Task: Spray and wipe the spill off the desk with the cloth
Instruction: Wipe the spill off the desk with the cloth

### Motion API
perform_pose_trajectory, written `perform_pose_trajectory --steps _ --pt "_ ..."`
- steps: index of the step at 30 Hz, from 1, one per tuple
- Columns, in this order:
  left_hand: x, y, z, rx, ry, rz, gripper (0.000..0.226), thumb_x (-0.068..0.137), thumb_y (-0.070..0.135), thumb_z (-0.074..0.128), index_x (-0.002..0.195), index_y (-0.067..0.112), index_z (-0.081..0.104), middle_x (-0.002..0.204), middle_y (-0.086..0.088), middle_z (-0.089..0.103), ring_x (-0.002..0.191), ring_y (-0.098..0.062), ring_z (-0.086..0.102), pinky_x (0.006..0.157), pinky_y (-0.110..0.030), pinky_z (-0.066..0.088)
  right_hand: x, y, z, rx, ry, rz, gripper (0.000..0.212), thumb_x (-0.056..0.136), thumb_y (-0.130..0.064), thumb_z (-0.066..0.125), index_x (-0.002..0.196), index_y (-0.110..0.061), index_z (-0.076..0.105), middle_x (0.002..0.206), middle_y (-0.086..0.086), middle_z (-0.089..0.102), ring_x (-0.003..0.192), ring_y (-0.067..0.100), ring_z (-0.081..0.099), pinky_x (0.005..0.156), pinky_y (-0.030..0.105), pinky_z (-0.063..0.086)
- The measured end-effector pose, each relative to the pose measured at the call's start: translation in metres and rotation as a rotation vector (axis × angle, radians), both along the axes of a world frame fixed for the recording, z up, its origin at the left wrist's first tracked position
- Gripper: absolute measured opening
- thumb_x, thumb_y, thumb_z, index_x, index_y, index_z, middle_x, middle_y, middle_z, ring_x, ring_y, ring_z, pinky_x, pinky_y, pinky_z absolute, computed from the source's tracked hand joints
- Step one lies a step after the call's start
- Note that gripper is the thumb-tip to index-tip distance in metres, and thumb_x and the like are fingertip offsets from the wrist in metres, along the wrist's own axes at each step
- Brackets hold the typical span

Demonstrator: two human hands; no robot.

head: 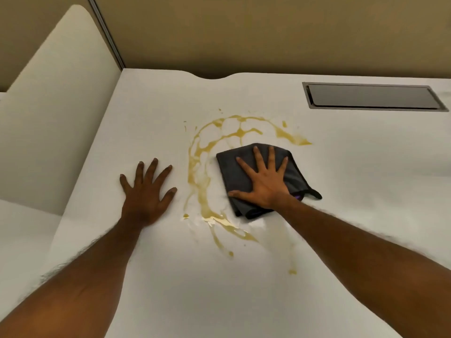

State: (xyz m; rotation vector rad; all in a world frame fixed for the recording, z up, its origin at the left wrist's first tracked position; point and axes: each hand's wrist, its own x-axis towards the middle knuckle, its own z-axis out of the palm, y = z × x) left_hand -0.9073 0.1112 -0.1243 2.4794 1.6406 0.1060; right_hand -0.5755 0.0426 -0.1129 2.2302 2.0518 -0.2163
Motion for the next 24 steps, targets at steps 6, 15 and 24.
perform_pose_trajectory --steps 6,15,24 --pt "0.001 0.0 0.003 -0.013 0.002 0.004 0.072 0.087 0.068 0.016 0.153 0.041 0.019 0.166 0.002 0.008 0.153 -0.029 0.001 0.113 -0.07 0.001 0.032 -0.066 -0.006 0.099 0.037 0.134 0.075 0.081 -0.086 0.019 0.148 -0.053 0.016 0.166 -0.002 0.001 0.149 0.035 -0.014 0.107 0.077 -0.004" --pt "-0.002 0.004 -0.005 0.003 0.002 0.01 0.067 0.09 0.066 0.023 0.152 0.043 0.018 0.166 0.003 0.009 0.152 -0.029 0.002 0.113 -0.069 0.0 -0.048 -0.01 0.004 0.047 0.058 0.133 0.063 0.091 -0.067 0.024 0.15 -0.05 0.011 0.165 0.008 -0.004 0.146 0.048 -0.012 0.107 0.077 -0.007" --pt "-0.009 -0.021 -0.001 -0.016 0.014 0.002 0.07 0.091 0.06 0.016 0.155 0.031 0.02 0.166 0.001 0.009 0.153 -0.025 0.005 0.118 -0.062 0.003 -0.013 -0.105 -0.003 0.102 0.078 0.253 0.061 0.087 -0.064 0.03 0.146 -0.051 0.029 0.165 -0.002 0.01 0.15 0.037 -0.003 0.107 0.076 0.005"
